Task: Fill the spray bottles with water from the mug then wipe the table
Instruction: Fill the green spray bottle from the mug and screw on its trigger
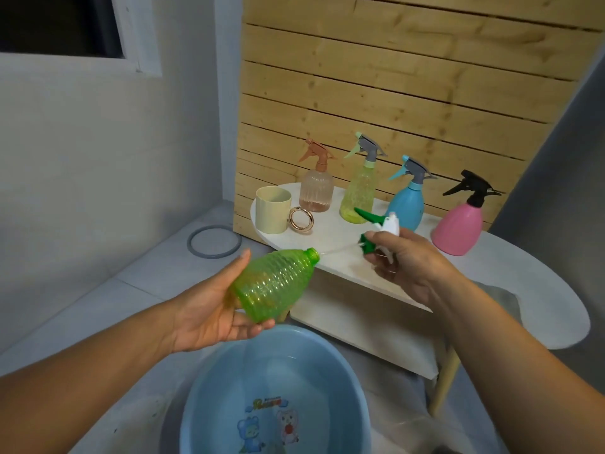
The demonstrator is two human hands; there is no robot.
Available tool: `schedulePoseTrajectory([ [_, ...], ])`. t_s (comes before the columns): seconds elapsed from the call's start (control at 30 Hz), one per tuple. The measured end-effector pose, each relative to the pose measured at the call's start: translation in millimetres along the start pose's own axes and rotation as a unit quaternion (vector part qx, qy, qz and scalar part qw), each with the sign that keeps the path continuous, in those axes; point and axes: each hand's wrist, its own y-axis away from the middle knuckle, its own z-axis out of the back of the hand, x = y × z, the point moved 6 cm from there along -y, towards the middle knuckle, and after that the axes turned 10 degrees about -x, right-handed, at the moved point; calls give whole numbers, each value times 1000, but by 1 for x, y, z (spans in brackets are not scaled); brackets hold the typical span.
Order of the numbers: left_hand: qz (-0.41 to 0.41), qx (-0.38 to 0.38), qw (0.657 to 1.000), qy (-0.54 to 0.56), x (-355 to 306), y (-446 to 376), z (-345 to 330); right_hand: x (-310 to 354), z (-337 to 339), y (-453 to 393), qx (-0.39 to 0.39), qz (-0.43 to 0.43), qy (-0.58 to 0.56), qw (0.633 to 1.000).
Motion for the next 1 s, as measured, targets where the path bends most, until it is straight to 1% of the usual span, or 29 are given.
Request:
schedulePoseTrajectory([
  [0.07, -20, -1, 1000, 6, -4, 1, 2, -2, 15, -14, -37, -25, -24, 999],
  [0.17, -38, 23, 999, 17, -5, 1, 0, -10, 33, -37, -84, -56, -33, 994],
  [0.3, -72, 48, 996, -12, -4, 2, -8, -23, 43, -57, -145, -64, 20, 987],
  [0.47, -103, 35, 994, -1, -2, -7, -5, -34, 43, -69, -176, -80, 88, 977],
  [0.63, -134, 23, 989, -64, -5, -3, -9, -46, 53, -79, -196, -87, 130, 968],
  [0.73, -133, 10, 988, -73, -5, -6, -7, -50, 54, -83, -201, -98, 165, 961],
  [0.8, -130, 3, 988, -81, -3, -9, -4, -49, 54, -87, -211, -88, 209, 951],
  [0.87, -130, -7, 987, -91, -2, -12, -2, -46, 53, -89, -215, -54, 272, 936],
  [0.93, -138, -21, 985, -97, -2, -15, -2, -41, 52, -90, -213, -6, 362, 908],
  [1.0, -148, -35, 984, -96, -2, -16, -3, -35, 52, -90, -217, 23, 431, 876],
])
